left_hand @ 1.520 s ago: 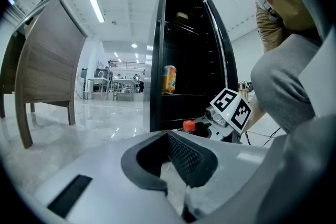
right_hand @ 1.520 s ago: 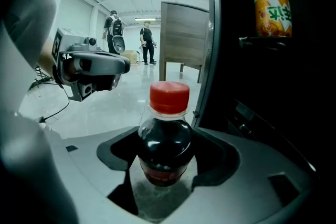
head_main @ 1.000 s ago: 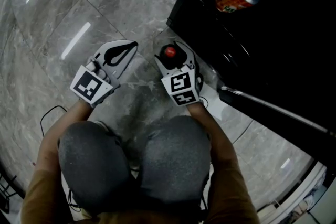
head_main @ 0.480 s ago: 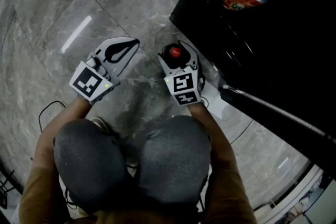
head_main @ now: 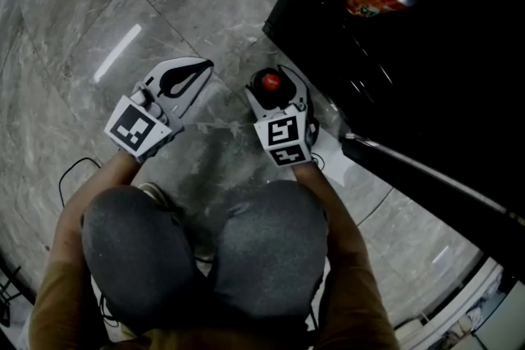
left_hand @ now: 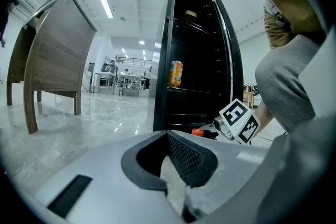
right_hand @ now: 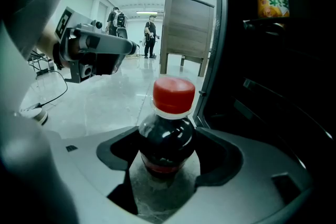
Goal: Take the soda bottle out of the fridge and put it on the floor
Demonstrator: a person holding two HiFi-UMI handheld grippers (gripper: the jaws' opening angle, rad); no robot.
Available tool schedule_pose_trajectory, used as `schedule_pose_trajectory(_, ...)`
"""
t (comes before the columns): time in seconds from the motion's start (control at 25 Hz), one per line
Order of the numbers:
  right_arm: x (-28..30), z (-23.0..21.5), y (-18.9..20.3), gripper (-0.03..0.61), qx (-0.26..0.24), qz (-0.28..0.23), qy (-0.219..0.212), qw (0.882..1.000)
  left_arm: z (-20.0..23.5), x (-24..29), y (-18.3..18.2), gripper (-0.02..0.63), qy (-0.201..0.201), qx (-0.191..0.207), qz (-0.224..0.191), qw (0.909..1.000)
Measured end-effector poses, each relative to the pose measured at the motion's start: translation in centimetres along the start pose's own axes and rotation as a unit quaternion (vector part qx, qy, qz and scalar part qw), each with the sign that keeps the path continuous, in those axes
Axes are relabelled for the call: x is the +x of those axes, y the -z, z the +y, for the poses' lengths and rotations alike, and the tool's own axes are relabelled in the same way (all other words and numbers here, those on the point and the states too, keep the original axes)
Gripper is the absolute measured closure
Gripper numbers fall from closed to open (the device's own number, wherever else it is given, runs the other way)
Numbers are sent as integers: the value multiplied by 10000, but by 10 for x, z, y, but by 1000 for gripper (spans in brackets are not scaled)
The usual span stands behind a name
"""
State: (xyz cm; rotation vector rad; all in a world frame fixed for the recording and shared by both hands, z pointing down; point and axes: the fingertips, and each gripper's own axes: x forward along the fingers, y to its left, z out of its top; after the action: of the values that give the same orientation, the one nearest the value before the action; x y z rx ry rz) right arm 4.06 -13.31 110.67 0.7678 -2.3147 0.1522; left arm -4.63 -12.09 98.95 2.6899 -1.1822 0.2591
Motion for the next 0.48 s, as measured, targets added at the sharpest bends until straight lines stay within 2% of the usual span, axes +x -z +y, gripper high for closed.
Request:
schedule_pose_trajectory(0.2,-11,-3,-6,275,51,-162,57,9998,0,2,-2,620,59,-279,-143,9995)
schedule_pose_trajectory(0.48,-26,-5,-15,275,64,-284,146,9995,2,1,-5,619,53,-425,-242,9988)
